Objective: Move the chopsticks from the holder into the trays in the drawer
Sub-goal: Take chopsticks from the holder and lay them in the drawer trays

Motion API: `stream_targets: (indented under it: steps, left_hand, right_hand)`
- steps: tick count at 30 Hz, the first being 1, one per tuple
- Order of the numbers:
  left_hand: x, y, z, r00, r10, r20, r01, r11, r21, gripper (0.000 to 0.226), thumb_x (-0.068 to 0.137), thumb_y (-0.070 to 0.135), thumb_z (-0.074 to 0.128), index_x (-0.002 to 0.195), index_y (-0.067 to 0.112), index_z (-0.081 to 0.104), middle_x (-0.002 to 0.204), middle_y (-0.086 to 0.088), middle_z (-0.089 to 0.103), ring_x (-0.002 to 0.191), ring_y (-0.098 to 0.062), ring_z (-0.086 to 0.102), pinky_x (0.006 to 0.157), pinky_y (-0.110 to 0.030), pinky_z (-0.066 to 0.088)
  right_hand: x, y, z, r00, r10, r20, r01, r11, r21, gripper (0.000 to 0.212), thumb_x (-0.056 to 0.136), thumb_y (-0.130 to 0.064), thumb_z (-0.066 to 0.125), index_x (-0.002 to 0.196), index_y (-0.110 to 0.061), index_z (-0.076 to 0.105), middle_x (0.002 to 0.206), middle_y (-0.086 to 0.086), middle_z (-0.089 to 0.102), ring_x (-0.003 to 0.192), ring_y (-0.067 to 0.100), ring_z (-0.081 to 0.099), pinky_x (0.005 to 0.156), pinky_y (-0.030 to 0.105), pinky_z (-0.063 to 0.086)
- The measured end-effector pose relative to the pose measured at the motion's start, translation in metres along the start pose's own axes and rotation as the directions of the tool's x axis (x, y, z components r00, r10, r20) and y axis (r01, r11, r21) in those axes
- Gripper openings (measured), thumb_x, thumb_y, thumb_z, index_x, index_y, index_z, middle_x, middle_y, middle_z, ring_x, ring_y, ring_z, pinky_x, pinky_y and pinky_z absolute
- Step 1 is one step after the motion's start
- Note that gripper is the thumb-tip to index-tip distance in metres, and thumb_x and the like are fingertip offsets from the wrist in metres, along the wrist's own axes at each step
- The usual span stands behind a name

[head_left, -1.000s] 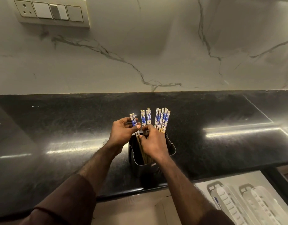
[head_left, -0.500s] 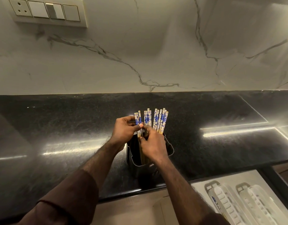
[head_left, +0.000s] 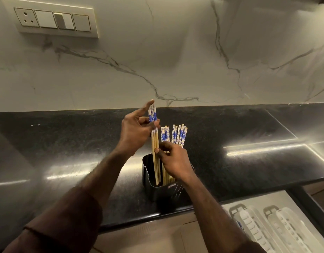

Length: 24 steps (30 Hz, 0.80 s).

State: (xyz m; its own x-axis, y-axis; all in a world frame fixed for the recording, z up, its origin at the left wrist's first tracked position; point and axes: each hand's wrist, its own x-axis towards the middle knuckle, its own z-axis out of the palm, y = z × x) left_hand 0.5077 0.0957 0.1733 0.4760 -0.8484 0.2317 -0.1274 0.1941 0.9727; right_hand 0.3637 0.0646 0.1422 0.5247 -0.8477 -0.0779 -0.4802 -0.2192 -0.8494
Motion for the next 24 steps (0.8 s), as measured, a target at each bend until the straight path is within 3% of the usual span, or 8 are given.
stream_targets:
  steps: [3,7,12,18,24]
  left_hand:
    - [0.007,0.025,-0.003,0.999,0.034,0.039,-0.035,0.999,0.016,0.066,0.083,0.0,0.07,0.14,0.024,0.048,0.094,-0.01,0.074,0.082,-0.016,0.074,0.072,-0.028,0.06]
    - [0.014,0.055,-0.001,0.995,0.089,0.053,-0.089,0.996,-0.002,0.062,0.08,0.001,0.073,0.134,0.022,0.052,0.093,-0.01,0.074,0.079,-0.017,0.075,0.068,-0.027,0.06]
    - [0.019,0.087,0.019,0.99,0.118,0.071,-0.111,0.988,-0.103,0.061,0.078,-0.002,0.074,0.131,0.021,0.056,0.092,-0.013,0.074,0.078,-0.022,0.075,0.066,-0.032,0.061]
    - [0.008,0.109,0.067,0.981,0.098,0.167,-0.055,0.968,-0.246,0.059,0.076,-0.003,0.074,0.126,0.024,0.058,0.095,-0.013,0.073,0.081,-0.026,0.075,0.066,-0.034,0.061]
    - [-0.026,0.111,0.14,0.98,0.057,0.192,0.004,0.953,-0.303,0.054,0.074,-0.004,0.075,0.118,0.024,0.062,0.089,-0.014,0.075,0.078,-0.027,0.075,0.061,-0.03,0.059]
  right_hand:
    - [-0.005,-0.008,-0.009,0.999,0.023,0.04,-0.027,0.993,0.111,0.029,0.097,-0.025,0.058,0.125,-0.018,0.063,0.112,0.001,0.07,0.097,0.013,0.067,0.088,0.035,0.057]
    - [-0.018,-0.013,-0.026,0.996,-0.008,0.091,-0.011,0.977,0.215,0.028,0.099,-0.024,0.055,0.125,-0.017,0.062,0.105,0.003,0.07,0.094,0.015,0.069,0.078,0.031,0.059]
    - [-0.044,-0.006,-0.059,0.985,-0.022,0.17,-0.038,0.938,0.344,0.026,0.101,-0.027,0.05,0.12,-0.016,0.063,0.105,0.011,0.072,0.098,0.025,0.071,0.084,0.048,0.059]
    - [-0.087,0.013,-0.119,0.966,-0.033,0.255,-0.103,0.859,0.501,0.025,0.099,-0.027,0.052,0.114,-0.014,0.067,0.099,0.016,0.071,0.092,0.032,0.07,0.08,0.044,0.06]
    - [-0.145,0.046,-0.183,0.977,0.002,0.216,-0.105,0.876,0.471,0.02,0.096,-0.013,0.058,0.113,-0.01,0.067,0.095,0.014,0.073,0.09,0.03,0.072,0.074,0.034,0.06]
